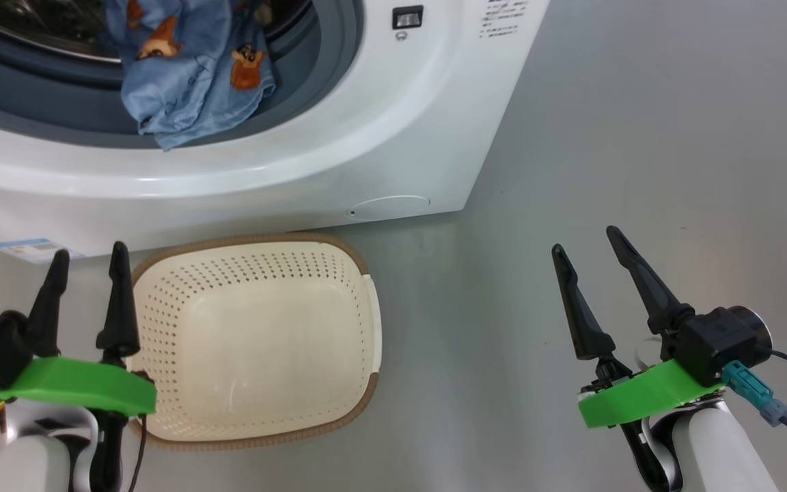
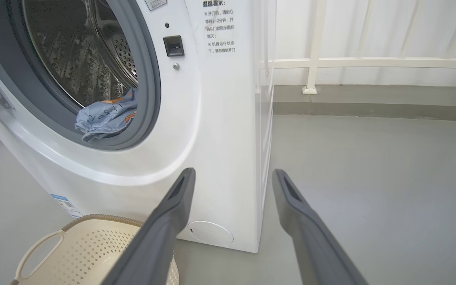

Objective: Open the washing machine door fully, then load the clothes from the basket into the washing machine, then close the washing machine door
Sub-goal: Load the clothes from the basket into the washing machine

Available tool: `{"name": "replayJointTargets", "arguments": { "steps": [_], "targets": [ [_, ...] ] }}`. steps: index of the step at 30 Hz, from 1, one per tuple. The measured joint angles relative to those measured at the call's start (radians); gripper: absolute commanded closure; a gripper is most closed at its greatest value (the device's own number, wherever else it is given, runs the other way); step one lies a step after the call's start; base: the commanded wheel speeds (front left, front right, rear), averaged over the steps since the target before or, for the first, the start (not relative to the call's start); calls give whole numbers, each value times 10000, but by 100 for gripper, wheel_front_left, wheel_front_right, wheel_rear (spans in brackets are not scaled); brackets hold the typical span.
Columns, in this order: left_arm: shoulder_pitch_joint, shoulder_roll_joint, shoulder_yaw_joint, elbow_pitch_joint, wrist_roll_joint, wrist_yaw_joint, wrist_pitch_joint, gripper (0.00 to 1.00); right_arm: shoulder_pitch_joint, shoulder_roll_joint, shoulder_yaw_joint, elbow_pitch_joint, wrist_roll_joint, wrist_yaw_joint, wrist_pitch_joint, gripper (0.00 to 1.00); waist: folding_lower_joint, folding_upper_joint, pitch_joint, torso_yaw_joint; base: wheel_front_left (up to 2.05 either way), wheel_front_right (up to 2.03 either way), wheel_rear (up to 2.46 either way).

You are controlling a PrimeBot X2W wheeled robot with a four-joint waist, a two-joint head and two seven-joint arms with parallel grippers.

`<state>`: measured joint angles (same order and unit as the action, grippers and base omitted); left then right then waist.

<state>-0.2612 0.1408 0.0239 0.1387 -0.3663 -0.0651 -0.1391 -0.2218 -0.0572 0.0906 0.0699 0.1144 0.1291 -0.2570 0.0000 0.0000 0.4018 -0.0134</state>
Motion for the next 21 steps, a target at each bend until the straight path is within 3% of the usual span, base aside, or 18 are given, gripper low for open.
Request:
{"name": "replayJointTargets", "arguments": {
  "steps": [21],
  "targets": [
    [581, 207, 77, -761, -105, 251, 339, 0, 10, 2, -36, -44, 13, 0, 0, 0, 0, 0, -71, -125, 0, 0, 0]
  ]
}}
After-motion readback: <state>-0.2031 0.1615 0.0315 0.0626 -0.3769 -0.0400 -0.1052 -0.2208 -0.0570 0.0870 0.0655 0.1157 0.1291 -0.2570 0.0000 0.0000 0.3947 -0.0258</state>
